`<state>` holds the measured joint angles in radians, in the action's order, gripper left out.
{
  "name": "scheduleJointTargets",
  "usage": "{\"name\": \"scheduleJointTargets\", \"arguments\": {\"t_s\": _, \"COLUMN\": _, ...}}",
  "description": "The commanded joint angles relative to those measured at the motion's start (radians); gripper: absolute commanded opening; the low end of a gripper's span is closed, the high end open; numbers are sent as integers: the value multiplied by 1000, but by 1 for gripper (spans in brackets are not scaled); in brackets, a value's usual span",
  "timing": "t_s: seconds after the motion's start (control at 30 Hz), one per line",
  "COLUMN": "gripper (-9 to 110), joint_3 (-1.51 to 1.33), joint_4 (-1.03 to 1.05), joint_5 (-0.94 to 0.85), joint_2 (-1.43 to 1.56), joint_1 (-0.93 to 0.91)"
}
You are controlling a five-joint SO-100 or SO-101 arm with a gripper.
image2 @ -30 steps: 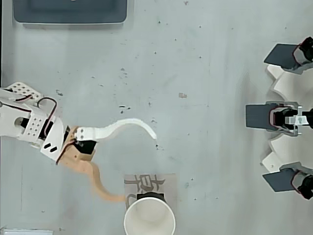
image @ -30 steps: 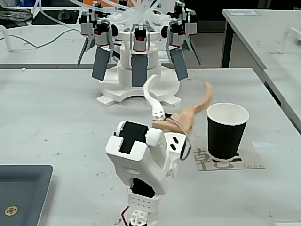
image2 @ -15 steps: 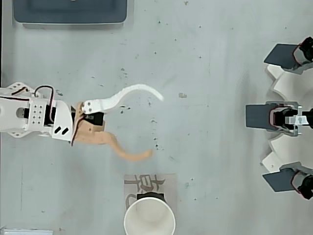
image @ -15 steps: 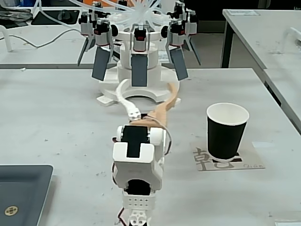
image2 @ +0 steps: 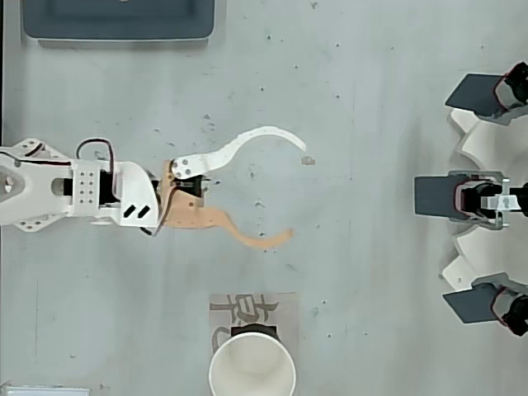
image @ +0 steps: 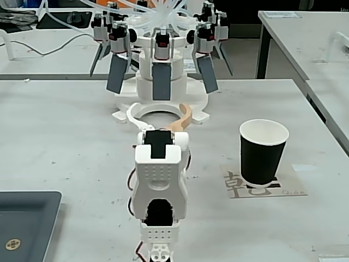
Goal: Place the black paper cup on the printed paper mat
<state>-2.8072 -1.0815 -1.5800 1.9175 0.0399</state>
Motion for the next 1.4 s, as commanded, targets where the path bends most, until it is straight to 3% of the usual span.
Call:
{"name": "scheduleJointTargets", "arguments": {"t_s": 0.0, "gripper": 25, "joint_3": 101, "joint_4": 23, "joint_5": 11, "joint_2": -44, "joint_1": 9}}
{"name": "scheduleJointTargets", "arguments": {"t_s": 0.83, "gripper": 19, "joint_3": 703, "joint_4": 38, "joint_5": 60, "joint_2": -543, "joint_1": 31}}
{"name": "scheduleJointTargets", "arguments": {"t_s": 1.37, "gripper": 13, "joint_3": 824, "joint_4": 80, "joint_5": 61, "joint_2": -640, "joint_1": 31}}
